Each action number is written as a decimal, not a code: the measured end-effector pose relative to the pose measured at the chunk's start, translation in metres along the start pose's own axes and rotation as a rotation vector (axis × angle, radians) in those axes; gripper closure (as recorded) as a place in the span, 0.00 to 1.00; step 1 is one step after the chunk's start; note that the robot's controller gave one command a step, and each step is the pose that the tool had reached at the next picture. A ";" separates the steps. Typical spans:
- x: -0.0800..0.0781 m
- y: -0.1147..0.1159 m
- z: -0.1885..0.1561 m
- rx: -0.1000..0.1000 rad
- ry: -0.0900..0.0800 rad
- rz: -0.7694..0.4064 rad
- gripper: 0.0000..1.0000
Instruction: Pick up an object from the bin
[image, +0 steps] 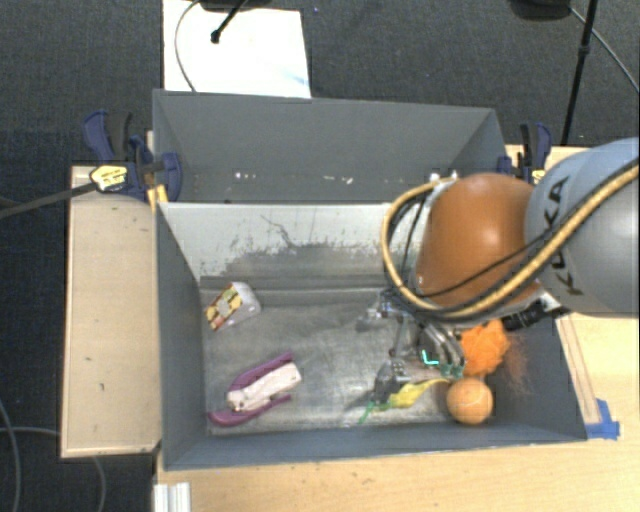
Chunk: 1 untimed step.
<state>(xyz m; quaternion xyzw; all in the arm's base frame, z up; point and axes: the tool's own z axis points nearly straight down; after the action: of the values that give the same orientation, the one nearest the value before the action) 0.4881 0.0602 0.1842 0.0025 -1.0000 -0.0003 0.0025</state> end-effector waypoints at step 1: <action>-0.002 0.000 -0.003 -0.001 -0.007 0.003 0.00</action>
Offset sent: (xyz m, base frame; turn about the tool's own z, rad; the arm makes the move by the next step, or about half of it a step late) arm -0.0115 -0.0711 -0.0242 -0.2226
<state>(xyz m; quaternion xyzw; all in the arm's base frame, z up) 0.4899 0.0599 0.1874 0.0012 -1.0000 -0.0005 -0.0012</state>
